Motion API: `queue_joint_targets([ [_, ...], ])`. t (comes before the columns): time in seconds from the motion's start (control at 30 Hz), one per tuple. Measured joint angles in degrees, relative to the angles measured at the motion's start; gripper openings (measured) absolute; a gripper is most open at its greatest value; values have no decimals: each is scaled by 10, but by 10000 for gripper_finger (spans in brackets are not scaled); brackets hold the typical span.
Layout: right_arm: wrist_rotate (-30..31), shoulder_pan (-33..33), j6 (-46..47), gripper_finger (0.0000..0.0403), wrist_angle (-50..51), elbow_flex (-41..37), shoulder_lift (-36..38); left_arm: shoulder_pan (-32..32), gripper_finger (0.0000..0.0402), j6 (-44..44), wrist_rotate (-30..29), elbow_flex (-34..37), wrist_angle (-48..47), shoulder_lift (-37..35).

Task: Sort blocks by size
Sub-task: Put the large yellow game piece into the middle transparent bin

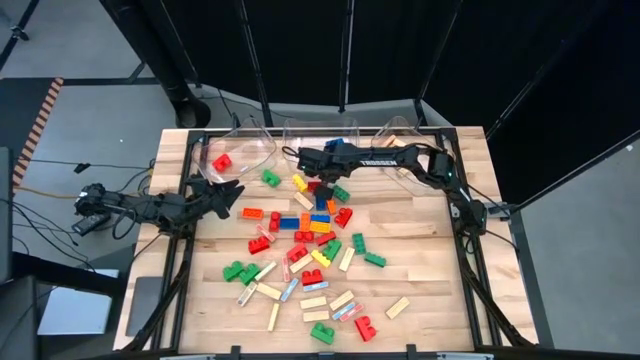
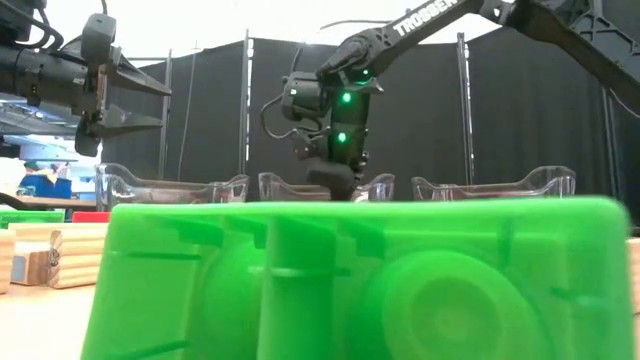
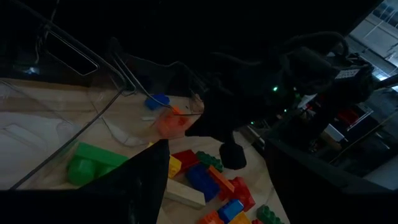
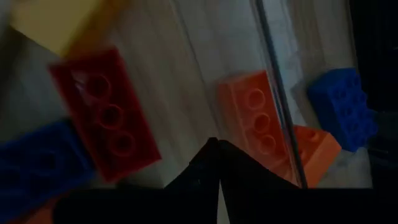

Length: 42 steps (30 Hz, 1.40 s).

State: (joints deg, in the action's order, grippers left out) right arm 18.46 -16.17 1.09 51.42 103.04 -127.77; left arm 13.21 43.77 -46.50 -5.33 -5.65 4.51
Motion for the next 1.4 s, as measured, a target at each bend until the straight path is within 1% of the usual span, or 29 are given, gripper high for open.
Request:
queue_joint_targets([
  [0.1, -32, 8, 4, 11, -2, 9, 12, 0, 269, 0, 0, 0, 0, 0],
  [0.2, -45, 25, 21, 11, -4, 18, 29, 0, 269, 0, 0, 0, 0, 0],
  [0.3, -56, 45, 57, 24, -32, 19, 54, 0, 269, 0, 0, 0, 0, 0],
  [0.37, -76, 60, 78, 35, -60, 21, 66, 0, 269, 0, 0, 0, 1, 0],
  [0.47, -80, 82, 92, 49, -89, 21, 59, 0, 269, 0, 0, 0, 1, 0],
  [0.57, -73, 98, 95, 67, -126, 20, 30, 0, 269, 0, 0, 0, 1, 0],
  [0.63, -71, 105, 99, 89, -138, 20, 14, 0, 269, 0, 0, 0, 1, 0],
  [0.7, -69, 105, 107, 119, -145, 20, 5, 0, 269, 0, 1, 0, 1, 0],
  [0.97, -57, 83, 123, 268, -168, 20, 3, 0, 269, 0, 3, 0, 1, 0],
  [1.07, -55, 70, 168, 303, -179, 18, -5, 0, 269, 0, 3, 0, 1, 0],
  [1.13, -55, 64, 192, 313, -172, 16, -16, 0, 269, 0, 3, 0, 1, 0],
  [1.2, -60, 59, 199, 315, -186, 16, -27, 0, 269, 0, 3, 0, -1, 0],
  [1.4, -58, 55, 199, 297, -208, 14, -58, 0, 269, 0, 3, 0, -1, 5],
])
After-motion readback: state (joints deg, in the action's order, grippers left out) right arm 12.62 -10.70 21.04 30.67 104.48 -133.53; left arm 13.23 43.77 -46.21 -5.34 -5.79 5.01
